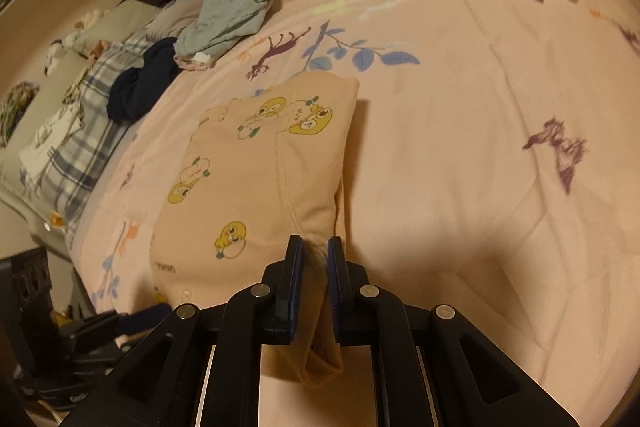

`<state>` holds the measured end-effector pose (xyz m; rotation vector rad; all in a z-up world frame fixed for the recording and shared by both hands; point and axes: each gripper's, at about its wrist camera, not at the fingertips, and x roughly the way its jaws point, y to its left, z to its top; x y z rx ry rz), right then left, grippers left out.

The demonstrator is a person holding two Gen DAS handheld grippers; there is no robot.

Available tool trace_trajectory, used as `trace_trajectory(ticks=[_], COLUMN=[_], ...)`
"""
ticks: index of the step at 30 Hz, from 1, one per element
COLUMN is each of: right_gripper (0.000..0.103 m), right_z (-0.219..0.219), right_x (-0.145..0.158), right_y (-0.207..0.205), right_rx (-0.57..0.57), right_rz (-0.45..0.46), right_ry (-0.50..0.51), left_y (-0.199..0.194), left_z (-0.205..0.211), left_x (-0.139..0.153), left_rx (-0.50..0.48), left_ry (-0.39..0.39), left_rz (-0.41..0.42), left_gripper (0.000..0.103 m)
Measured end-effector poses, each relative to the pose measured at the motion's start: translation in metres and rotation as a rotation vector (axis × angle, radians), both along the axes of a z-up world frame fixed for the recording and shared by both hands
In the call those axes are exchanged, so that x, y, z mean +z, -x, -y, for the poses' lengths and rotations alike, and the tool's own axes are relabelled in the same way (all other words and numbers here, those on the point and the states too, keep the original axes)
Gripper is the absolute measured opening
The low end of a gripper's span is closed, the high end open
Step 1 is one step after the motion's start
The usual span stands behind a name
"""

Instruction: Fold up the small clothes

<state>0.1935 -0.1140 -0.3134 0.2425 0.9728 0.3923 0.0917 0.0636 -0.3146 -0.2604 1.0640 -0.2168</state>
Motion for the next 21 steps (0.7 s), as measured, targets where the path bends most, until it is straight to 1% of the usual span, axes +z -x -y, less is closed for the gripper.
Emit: trace_trajectory(ticks=[2,4,5,6,8,9,10,11,12,13,14,15,17,19,20,21], right_gripper=[0.009,0.009,0.009,0.011,0.03,0.051,0.07,0.075,0.078,0.078,0.078,0.079,0.081,0.082,0.082,0.085], right_z=[-0.003,-0.005,-0.006,-0.006,-0.004,-0.002,0.0,0.003,0.005,0.007,0.009,0.01,0.013,0.013,0.013,0.013], right_x=[0.013,0.025,0.035,0.044,0.066,0.08,0.087,0.1,0.11,0.119,0.128,0.133,0.144,0.15,0.153,0.155], right_y=[0.006,0.008,0.012,0.014,0.024,0.031,0.036,0.044,0.05,0.057,0.061,0.063,0.066,0.07,0.073,0.076], right_rx=[0.002,0.016,0.025,0.028,0.009,-0.005,-0.008,-0.005,0.0,0.002,-0.001,-0.004,-0.022,-0.024,-0.025,-0.032], right_rz=[0.027,0.047,0.066,0.083,0.128,0.164,0.195,0.242,0.275,0.298,0.304,0.297,0.271,0.279,0.289,0.292], right_ry=[0.021,0.027,0.035,0.052,0.092,0.094,0.087,0.074,0.065,0.061,0.064,0.068,0.073,0.072,0.072,0.072], left_y=[0.003,0.009,0.011,0.013,0.019,0.023,0.028,0.032,0.034,0.036,0.037,0.039,0.045,0.057,0.061,0.064], left_z=[-0.001,-0.003,-0.004,-0.004,-0.007,-0.009,-0.01,-0.012,-0.012,-0.011,-0.01,-0.006,-0.003,0.0,0.002,0.002], left_x=[0.008,0.025,0.032,0.043,0.067,0.082,0.094,0.107,0.119,0.128,0.138,0.146,0.159,0.169,0.174,0.176], left_rx=[0.018,0.054,0.065,0.082,0.116,0.133,0.144,0.15,0.148,0.145,0.143,0.146,0.16,0.171,0.161,0.151], left_ry=[-0.018,-0.039,-0.041,-0.042,-0.038,-0.031,-0.019,-0.008,-0.011,-0.025,-0.047,-0.071,-0.102,-0.099,-0.083,-0.072], left_rz=[0.04,0.116,0.143,0.178,0.254,0.304,0.35,0.393,0.416,0.421,0.427,0.438,0.468,0.507,0.52,0.518], left_gripper=[0.043,0.043,0.046,0.049,0.071,0.077,0.087,0.091,0.091,0.091,0.092,0.094,0.102,0.102,0.102,0.102])
